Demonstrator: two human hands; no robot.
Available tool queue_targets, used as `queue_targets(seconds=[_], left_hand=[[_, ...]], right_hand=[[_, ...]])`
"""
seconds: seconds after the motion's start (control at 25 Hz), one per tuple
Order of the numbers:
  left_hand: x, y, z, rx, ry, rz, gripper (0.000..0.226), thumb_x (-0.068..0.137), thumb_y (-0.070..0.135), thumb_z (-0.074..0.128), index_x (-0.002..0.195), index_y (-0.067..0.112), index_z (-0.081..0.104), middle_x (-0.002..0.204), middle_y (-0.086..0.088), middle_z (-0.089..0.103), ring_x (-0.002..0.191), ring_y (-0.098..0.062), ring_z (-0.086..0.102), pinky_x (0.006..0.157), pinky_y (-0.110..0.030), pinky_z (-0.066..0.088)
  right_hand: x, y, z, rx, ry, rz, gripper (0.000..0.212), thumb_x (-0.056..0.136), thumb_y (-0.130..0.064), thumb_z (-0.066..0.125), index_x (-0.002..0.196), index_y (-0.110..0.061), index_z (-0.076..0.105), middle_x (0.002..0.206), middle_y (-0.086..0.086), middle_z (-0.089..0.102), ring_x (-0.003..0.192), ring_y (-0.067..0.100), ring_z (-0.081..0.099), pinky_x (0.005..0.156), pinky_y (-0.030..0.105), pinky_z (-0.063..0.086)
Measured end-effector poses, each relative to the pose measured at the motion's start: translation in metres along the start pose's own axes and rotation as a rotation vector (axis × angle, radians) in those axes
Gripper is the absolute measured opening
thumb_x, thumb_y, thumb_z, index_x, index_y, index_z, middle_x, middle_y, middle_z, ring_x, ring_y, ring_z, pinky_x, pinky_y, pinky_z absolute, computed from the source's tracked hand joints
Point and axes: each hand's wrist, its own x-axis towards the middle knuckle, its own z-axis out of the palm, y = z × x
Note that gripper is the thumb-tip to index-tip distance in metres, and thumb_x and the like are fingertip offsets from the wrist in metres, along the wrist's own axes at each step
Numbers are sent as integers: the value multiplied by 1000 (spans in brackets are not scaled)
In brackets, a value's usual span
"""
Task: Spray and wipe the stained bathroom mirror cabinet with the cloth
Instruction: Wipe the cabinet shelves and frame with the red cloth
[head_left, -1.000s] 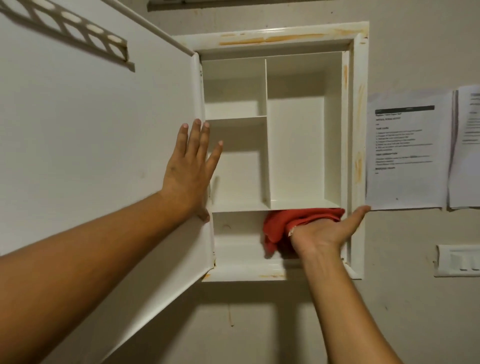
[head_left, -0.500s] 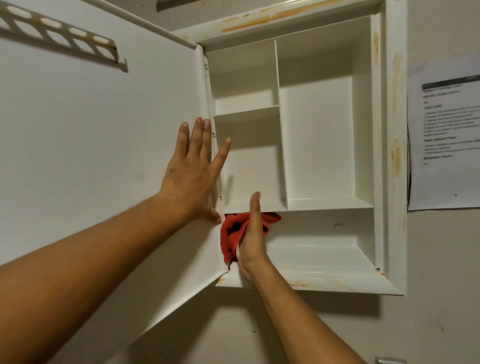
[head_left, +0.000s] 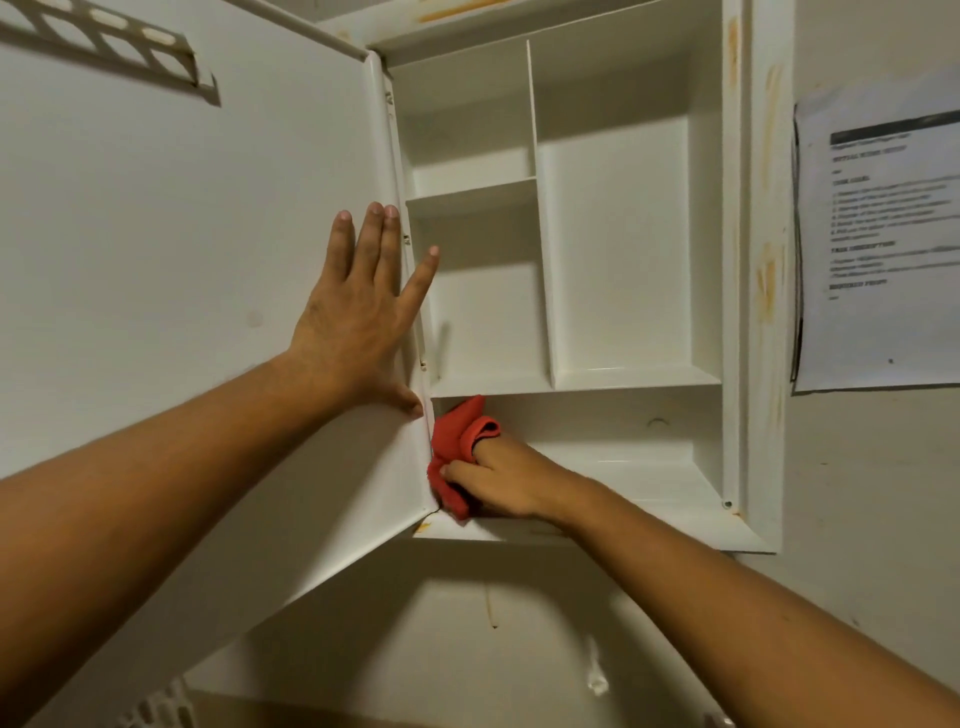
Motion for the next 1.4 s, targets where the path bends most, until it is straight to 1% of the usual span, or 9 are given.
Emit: queue_targets(seconds=[0.12,0.24,0.44,0.64,0.92,1.0,1.2,1.28,1.4], left_hand=[[-1,0,-1,4,-12,-1,164,48,108,43,155,8,-31,159,-38,-27,149,-52,-26,122,-64,-3],[0,-2,3,-1,5,4,164,47,108,44,156,9,-29,160,-38,-25,150,-53,-25,122,-65,-2],[1,-1,5,-1,5,9,165,46,108,44,157,9,-27,160,-38,-23,150,-52,-24,122,-65,-2],[1,-1,8,8,21,5,165,46,109,43,157,9,-27,160,-39,-22,151,-52,-23,122,-64,-3],[1,-2,6,15,22,8,164,47,109,42,156,8,-29,160,-38,-24,150,-52,-24,123,-64,-2],[1,-1,5,14,13,8,164,48,108,43,156,8,-30,160,-38,-24,150,-52,-23,122,-64,-3],[3,1,7,12,4,-6,166,46,107,46,156,8,-30,160,-39,-23,150,-53,-23,122,-65,-2],[3,1,8,14,5,-3,166,46,107,46,155,7,-30,160,-39,-23,150,-53,-23,122,-65,-2],[2,2,8,14,13,-4,166,46,108,45,155,7,-30,159,-39,-24,150,-53,-23,122,-65,-3]], right_hand=[[-12,1,-17,-625,19,-42,27,97,-43,58,87,-18,57,91,4,66,81,27,61,72,36,48],[-41,23,-28,-854,254,322,25,92,-41,60,102,-19,65,105,7,61,89,29,57,70,36,41],[-33,26,-17,-97,850,523,28,98,-40,65,105,-13,64,98,6,59,85,29,60,73,37,50],[39,-3,45,-313,560,238,16,98,-18,57,111,-12,63,105,11,59,95,32,61,76,38,48],[25,11,-2,-770,142,-45,12,94,-18,66,106,-20,68,94,-1,56,87,25,65,69,37,54],[11,23,-15,-714,221,53,15,91,-22,69,106,-25,67,98,-2,65,90,24,66,75,38,56],[2,26,2,-225,769,363,14,92,-7,59,90,-20,64,81,-6,62,74,18,60,65,34,50],[27,11,18,-228,727,340,16,92,-4,57,89,-18,64,83,-3,63,75,19,61,66,33,47],[49,0,29,-559,493,164,11,97,-6,60,94,-15,66,89,4,68,80,24,66,69,36,52]])
